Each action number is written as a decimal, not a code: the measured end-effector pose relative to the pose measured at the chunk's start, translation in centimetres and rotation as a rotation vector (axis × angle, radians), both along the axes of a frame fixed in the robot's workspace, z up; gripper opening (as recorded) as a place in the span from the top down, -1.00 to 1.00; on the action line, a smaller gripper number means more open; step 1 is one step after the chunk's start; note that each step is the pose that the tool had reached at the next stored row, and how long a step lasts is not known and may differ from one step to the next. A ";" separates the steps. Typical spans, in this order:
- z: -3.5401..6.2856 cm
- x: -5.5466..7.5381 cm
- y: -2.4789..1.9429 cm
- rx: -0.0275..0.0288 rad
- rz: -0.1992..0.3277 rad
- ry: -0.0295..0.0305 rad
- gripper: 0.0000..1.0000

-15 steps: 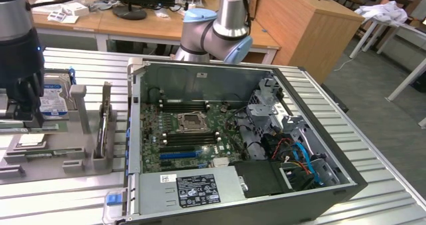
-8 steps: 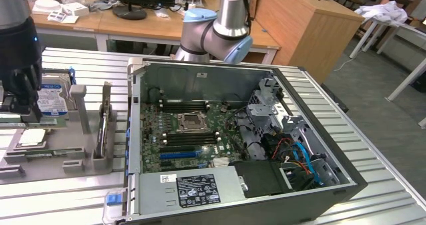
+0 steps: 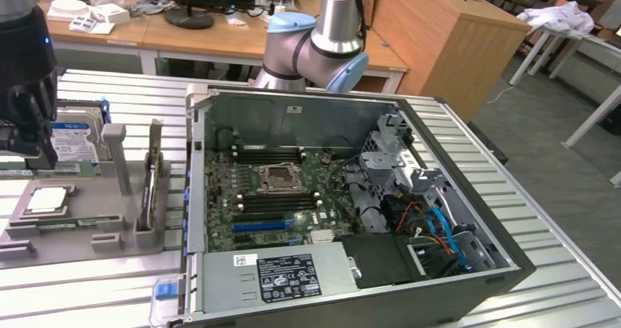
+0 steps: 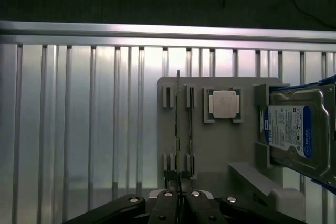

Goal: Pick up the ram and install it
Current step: 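Pick up the ram and move it above insertion slot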

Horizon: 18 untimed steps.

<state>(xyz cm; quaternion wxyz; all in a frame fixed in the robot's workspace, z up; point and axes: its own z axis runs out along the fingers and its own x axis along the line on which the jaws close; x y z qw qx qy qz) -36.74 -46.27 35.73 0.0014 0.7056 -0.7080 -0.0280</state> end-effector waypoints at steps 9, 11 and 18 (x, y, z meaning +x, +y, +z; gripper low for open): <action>1.63 0.0 0.00 0.0001 0.000 0.0000 0.76; 2.01 0.0 0.00 0.0001 0.000 0.0000 0.76; 3.38 0.0 0.00 0.0000 0.000 -0.0001 0.76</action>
